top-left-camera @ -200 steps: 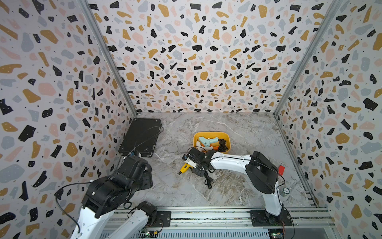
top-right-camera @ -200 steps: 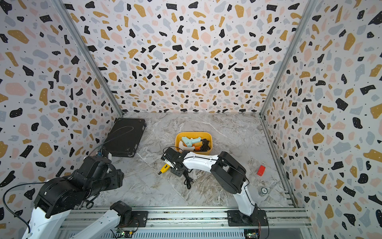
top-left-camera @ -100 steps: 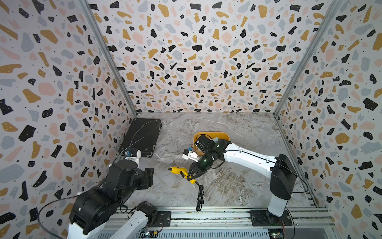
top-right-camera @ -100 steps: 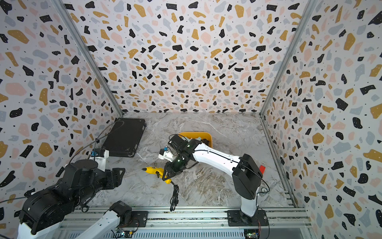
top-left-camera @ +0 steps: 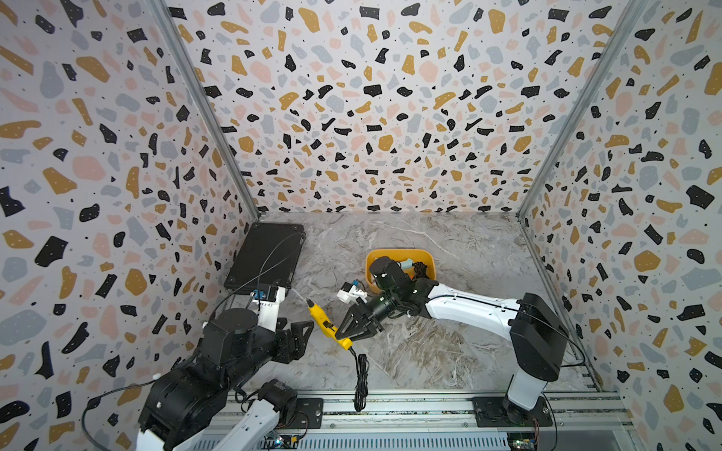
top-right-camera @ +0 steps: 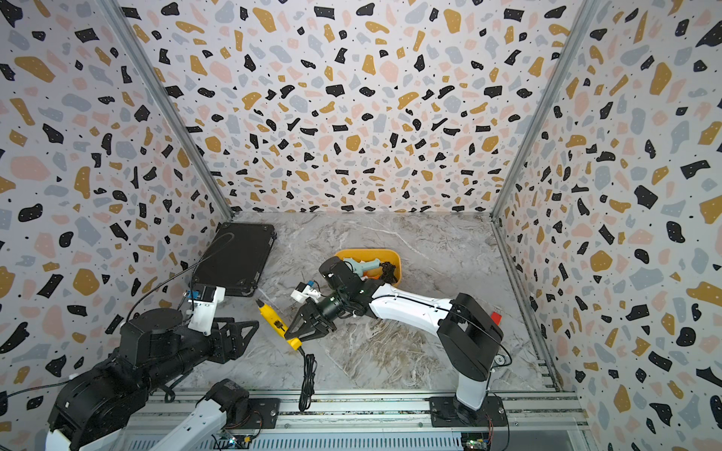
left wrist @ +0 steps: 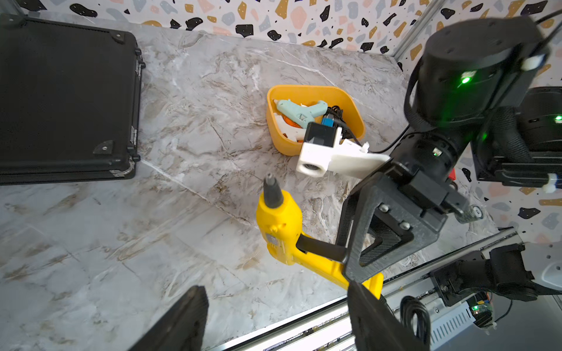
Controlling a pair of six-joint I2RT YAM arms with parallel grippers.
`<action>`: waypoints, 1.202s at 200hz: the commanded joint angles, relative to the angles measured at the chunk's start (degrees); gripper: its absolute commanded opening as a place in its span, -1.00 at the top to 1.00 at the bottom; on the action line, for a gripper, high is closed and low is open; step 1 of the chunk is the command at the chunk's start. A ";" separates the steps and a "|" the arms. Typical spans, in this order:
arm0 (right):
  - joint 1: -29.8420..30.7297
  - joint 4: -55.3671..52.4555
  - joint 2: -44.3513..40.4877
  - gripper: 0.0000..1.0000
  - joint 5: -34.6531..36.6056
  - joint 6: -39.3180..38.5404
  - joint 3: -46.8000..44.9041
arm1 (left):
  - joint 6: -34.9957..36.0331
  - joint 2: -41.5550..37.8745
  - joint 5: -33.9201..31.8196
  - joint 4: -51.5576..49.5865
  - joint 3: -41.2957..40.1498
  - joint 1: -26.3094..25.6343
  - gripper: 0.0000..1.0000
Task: Put the hot melt glue gun into the storage box
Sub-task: Pick up the hot melt adhesive gun from the center of the board.
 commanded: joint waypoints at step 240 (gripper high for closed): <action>4.37 -12.09 -9.16 0.24 1.14 -5.65 0.97 | 0.29 3.18 2.40 8.13 -1.96 0.02 1.00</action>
